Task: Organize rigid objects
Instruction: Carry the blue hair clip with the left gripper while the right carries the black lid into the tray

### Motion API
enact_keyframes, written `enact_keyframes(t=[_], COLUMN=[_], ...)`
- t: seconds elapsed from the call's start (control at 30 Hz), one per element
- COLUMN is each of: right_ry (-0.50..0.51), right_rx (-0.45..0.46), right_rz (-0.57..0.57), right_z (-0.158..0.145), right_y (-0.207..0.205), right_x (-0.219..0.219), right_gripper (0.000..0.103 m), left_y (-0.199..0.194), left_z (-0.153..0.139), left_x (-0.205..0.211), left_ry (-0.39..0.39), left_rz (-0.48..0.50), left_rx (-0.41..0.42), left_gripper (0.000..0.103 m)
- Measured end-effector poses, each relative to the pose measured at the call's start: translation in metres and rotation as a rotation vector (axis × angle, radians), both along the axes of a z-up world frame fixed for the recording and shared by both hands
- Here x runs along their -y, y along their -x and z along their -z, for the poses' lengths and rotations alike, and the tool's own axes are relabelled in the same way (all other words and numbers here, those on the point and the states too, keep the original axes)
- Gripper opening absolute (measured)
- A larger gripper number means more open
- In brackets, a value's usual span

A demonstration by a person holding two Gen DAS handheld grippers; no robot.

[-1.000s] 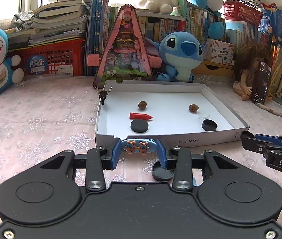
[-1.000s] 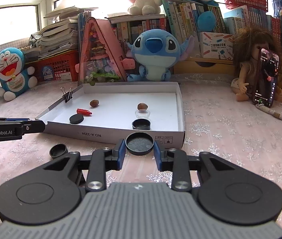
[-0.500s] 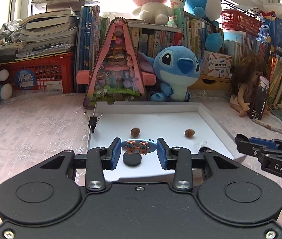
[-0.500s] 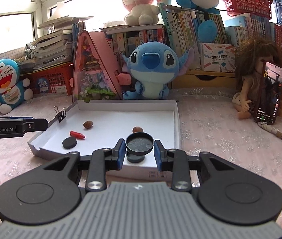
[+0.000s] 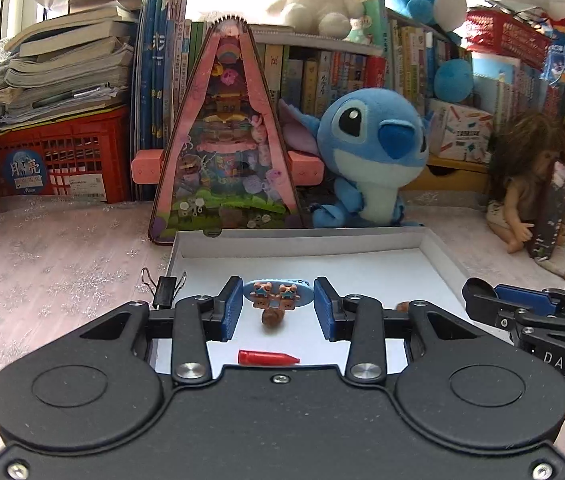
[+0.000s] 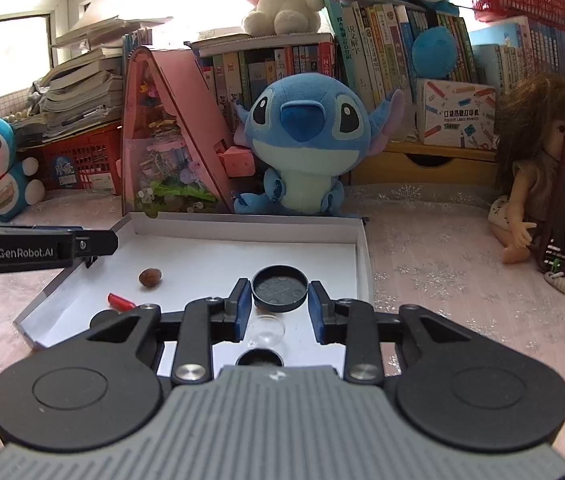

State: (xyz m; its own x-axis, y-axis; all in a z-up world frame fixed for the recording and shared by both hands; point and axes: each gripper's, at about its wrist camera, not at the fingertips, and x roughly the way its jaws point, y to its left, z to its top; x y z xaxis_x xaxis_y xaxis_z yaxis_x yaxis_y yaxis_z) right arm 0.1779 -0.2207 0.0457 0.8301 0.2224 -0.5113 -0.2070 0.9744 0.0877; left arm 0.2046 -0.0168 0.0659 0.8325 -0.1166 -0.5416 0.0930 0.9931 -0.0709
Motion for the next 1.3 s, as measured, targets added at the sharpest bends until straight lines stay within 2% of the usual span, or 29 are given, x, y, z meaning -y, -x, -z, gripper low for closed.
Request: enact_keyframes(t=[0.23, 0.43, 0.53, 0.83, 1.1, 1.3], right_ry=[-0.048, -0.089, -0.077, -0.052, -0.059, -0.039], right_rx=[-0.049, -0.161, -0.181, -0.185, -0.132, -0.126], right_rz=[0.024, 0.029, 0.023, 0.019, 0.062, 0.052], right_z=[0.011, 0.007, 0.004, 0.016, 0.033, 0.035], right_y=[-0.027, -0.06, -0.073, -0.095, -0.095, -0.095], right_x=[-0.002, 0.003, 0.0, -0.012, -0.009, -0.012], right_gripper=[0.035, 0.035, 0.035, 0.035, 0.035, 0.036], left_y=[-0.03, -0.06, -0.074, -0.091, -0.092, -0.093], left_z=[0.013, 0.012, 0.015, 0.034, 0.044, 0.049], left_x=[0.002, 0.007, 0.012, 0.015, 0.016, 0.015], left_ry=[0.009, 0.023, 0.016, 0.001, -0.01, -0.004], left_rz=[-0.011, 0.017, 0.024, -0.008, -0.008, -0.012], left_rx=[-0.044, -0.115, -0.147, -0.167, -0.164, -0.177], left_gripper=[0.036, 0.036, 0.036, 0.036, 0.036, 0.037])
